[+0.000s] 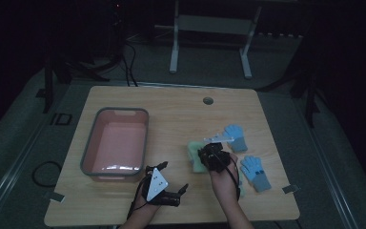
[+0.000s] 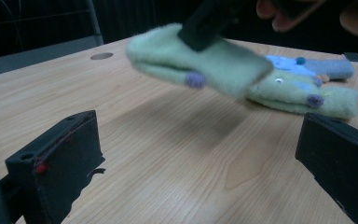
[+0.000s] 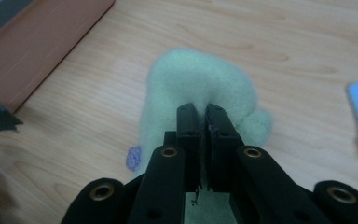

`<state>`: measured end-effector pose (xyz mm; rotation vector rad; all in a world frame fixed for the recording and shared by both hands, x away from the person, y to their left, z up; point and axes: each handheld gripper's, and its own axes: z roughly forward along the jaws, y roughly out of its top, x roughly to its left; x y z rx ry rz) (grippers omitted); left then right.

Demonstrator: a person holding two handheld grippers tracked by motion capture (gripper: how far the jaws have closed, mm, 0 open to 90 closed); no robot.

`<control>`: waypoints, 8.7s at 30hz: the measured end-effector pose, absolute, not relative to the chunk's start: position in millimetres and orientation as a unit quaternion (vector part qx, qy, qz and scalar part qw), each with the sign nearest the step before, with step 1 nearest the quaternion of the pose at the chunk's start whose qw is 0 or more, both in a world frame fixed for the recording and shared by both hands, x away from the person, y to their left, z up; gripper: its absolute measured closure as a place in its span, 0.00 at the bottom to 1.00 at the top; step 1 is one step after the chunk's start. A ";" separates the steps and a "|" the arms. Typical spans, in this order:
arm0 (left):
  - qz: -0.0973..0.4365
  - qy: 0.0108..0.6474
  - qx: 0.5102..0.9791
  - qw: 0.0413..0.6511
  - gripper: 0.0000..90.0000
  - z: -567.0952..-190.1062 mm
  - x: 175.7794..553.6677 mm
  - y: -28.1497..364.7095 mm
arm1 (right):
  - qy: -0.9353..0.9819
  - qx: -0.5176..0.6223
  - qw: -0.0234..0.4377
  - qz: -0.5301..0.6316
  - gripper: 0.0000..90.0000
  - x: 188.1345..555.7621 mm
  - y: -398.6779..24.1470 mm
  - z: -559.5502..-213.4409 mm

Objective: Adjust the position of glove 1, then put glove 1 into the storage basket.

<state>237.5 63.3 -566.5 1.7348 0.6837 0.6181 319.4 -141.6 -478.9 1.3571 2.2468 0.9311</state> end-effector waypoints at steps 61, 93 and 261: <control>0.268 0.292 0.733 0.552 0.00 -566.7 236.6 62.6 | 0.831 0.428 0.183 0.304 0.59 292.5 -260.0 -491.2; 0.272 0.289 0.734 0.551 0.00 -566.7 235.6 61.7 | 0.784 0.474 0.223 0.333 0.95 280.6 -243.9 -499.2; 0.201 0.119 0.885 0.403 0.40 -552.2 281.0 13.9 | 0.859 0.336 0.000 0.387 0.40 400.3 -157.4 -517.2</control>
